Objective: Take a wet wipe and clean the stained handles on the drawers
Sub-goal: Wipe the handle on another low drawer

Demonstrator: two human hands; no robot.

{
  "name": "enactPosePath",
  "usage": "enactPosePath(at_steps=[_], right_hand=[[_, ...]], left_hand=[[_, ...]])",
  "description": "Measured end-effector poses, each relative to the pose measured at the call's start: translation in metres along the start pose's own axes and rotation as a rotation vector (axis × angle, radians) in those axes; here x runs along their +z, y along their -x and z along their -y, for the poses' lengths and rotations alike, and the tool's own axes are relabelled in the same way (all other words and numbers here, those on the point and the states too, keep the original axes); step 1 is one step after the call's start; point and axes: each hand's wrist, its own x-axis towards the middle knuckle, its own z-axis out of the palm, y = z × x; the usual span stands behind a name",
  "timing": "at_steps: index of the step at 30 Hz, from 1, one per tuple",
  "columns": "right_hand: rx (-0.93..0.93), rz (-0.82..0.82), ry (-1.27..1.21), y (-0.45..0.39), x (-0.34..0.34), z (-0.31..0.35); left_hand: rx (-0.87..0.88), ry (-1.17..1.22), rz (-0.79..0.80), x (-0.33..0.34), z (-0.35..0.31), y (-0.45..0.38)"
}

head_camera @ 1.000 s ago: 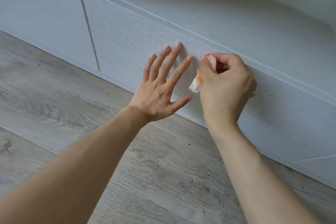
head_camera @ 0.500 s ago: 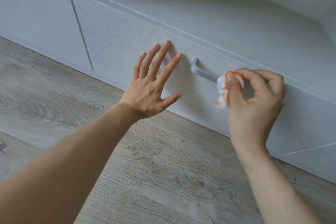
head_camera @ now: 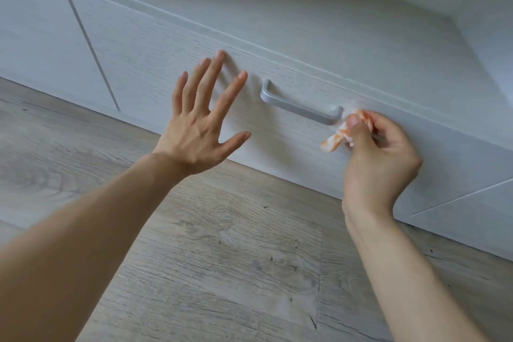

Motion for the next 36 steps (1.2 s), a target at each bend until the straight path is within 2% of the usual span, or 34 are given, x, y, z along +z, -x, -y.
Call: enactPosePath(at_steps=[5,11,16,21,26,30,33,36], right_hand=[[0.15,0.03,-0.142,0.003,0.015,0.012],[0.165,-0.024,-0.096,0.015,0.017,0.017],[0.131,0.173,-0.12,0.062,0.03,0.03],[0.107,0.228,-0.177,0.054,0.052,0.053],[-0.071,0.342,-0.031,0.021,0.067,0.068],[-0.194,0.503,0.112,0.006,0.077,0.08],[-0.177,0.625,0.207,0.008,0.08,0.097],[-0.116,0.778,0.314,0.016,0.083,0.128]], left_hand=[[-0.002,-0.014,-0.005,-0.005,-0.003,-0.005],[0.009,-0.04,0.018,-0.018,0.0,-0.009],[-0.015,-0.023,0.03,-0.023,-0.007,-0.005],[-0.054,-0.046,0.095,-0.041,0.004,0.004],[-0.133,-0.145,0.231,-0.069,0.018,0.006],[-0.167,-0.205,0.383,-0.101,0.025,0.003],[-0.192,-0.211,0.515,-0.139,0.023,0.006],[-0.24,-0.216,0.711,-0.187,0.025,0.007]])
